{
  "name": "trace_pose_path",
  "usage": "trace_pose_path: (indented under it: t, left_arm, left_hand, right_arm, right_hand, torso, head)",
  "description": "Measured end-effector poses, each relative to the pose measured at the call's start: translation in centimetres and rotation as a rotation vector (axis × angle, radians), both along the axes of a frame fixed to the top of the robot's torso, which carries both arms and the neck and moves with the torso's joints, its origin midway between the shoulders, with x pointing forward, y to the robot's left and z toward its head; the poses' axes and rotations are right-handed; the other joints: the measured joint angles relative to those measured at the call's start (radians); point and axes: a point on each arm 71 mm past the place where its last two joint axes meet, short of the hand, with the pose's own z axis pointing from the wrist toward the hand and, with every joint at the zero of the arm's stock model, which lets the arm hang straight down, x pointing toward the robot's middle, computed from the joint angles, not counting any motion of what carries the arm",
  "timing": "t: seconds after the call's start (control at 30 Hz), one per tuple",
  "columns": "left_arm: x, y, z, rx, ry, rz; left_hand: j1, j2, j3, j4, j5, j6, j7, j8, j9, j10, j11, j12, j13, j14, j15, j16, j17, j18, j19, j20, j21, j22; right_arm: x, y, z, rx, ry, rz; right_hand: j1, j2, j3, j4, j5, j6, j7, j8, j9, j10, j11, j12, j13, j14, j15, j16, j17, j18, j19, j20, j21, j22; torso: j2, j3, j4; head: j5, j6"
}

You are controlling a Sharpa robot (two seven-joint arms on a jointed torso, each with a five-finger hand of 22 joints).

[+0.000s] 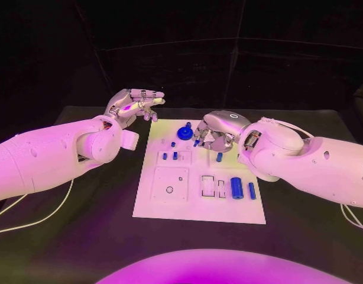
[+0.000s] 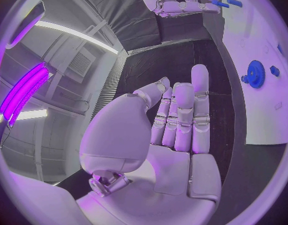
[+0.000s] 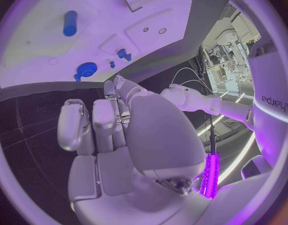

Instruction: Assemble the parts on the task board

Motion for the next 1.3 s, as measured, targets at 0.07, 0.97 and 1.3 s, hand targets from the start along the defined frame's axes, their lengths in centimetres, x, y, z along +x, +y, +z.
trace_pose_path:
  t: [0.07,0.97,1.3]
  left_arm:
    - [0.0,-0.1,0.0,-0.001,0.0,-0.001]
    - [0.0,-0.5,0.0,-0.004,0.001,-0.01]
    - [0.0,-0.6,0.0,-0.004,0.003,-0.01]
  left_hand:
    - [0.0,0.0,0.0,0.0,0.0,0.0,0.0,0.0,0.0,0.0,0.0,0.0,0.0,0.0,0.0,0.0,0.0,0.0,0.0,0.0,0.0,0.0]
    - [0.005,0.005,-0.003,-0.003,0.0,0.0,0.0,0.004,0.0,0.0,0.0,0.0,0.0,0.0,0.0,0.0,-0.001,0.0,0.0,0.0,0.0,0.0]
    - [0.005,0.005,-0.003,-0.003,0.0,0.0,0.0,0.004,0.0,0.0,0.0,0.0,0.0,0.0,0.0,0.0,-0.001,0.0,0.0,0.0,0.0,0.0]
  right_arm:
    - [-0.2,0.6,-0.6,-0.003,0.008,0.012]
    - [-3.3,4.6,-6.2,-0.081,0.078,0.13]
    - [-3.2,4.7,-6.6,-0.096,0.084,0.133]
  right_hand:
    - [0.0,0.0,0.007,-0.001,0.0,-0.002,0.001,-0.002,0.0,0.0,0.0,0.0,0.0,0.0,0.0,0.002,0.0,0.0,0.0,0.0,0.0,0.0]
    - [-0.009,-0.001,0.017,-0.004,0.012,-0.003,0.004,-0.002,-0.001,0.0,0.0,-0.004,0.0,0.0,0.0,0.002,0.0,0.0,0.004,0.004,0.0,0.0]
    - [-0.014,-0.006,0.02,-0.007,0.012,-0.003,0.004,-0.004,-0.001,0.0,0.0,-0.004,0.0,0.0,0.0,0.005,0.0,0.0,0.004,0.004,0.0,0.0]
  torso:
    - [0.001,0.0007,-0.0001]
    - [0.002,0.0021,-0.0032]
    - [0.002,0.0019,-0.0031]
  head:
    - [0.012,-0.005]
    - [0.072,-0.043]
    - [0.075,-0.049]
